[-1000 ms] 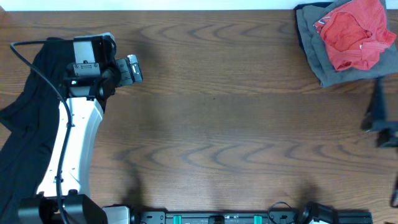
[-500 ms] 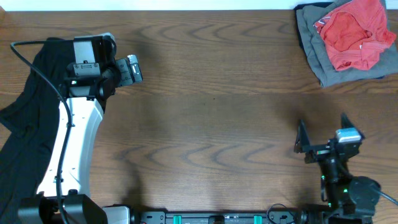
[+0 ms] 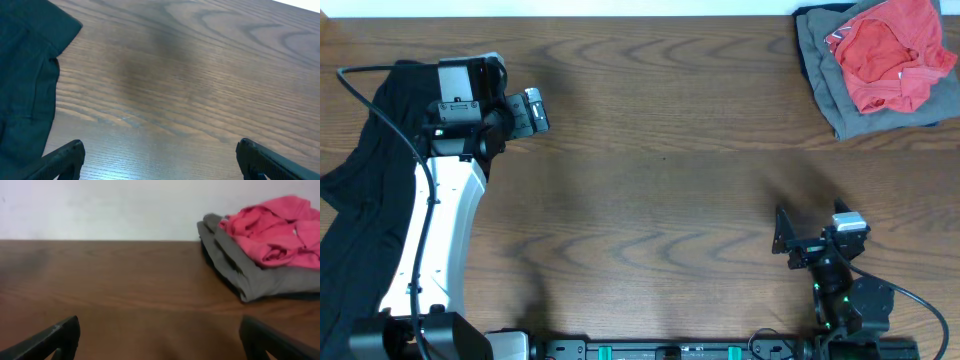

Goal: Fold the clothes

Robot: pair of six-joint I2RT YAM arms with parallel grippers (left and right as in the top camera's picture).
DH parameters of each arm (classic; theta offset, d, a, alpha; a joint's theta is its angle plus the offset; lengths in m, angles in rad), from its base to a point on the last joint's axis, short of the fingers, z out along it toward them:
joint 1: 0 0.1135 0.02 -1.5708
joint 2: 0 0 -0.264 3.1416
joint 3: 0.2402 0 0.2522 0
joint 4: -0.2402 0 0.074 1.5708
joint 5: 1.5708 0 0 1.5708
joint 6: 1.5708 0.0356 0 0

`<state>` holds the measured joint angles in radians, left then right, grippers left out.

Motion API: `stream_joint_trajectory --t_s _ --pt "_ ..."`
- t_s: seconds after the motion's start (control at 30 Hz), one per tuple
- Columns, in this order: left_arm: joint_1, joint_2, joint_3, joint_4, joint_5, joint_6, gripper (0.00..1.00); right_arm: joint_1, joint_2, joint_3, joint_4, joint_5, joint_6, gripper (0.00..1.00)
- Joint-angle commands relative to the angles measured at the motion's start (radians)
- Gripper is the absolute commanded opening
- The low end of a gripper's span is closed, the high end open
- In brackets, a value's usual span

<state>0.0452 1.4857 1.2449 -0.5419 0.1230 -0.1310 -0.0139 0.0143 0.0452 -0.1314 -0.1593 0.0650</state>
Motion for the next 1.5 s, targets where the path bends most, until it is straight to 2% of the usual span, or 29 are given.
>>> stream_joint_trajectory --t_s 0.0,0.83,1.0,1.17,1.47 --pt "0.005 0.011 0.003 0.001 -0.012 -0.005 0.98 0.014 -0.01 -0.014 0.012 0.03 0.031 0.99" --pt "0.005 0.01 0.003 -0.001 -0.013 -0.005 0.98 0.014 -0.009 -0.014 0.013 0.032 0.032 0.99" --pt "0.015 -0.07 -0.014 -0.026 -0.019 -0.005 0.98 0.014 -0.009 -0.014 0.013 0.032 0.032 0.99" --pt "0.014 -0.256 -0.186 0.102 -0.019 0.0 0.98 0.014 -0.009 -0.014 0.013 0.032 0.032 0.99" --pt "0.014 -0.803 -0.778 0.481 0.014 0.033 0.98 0.014 -0.009 -0.014 0.013 0.032 0.032 0.99"
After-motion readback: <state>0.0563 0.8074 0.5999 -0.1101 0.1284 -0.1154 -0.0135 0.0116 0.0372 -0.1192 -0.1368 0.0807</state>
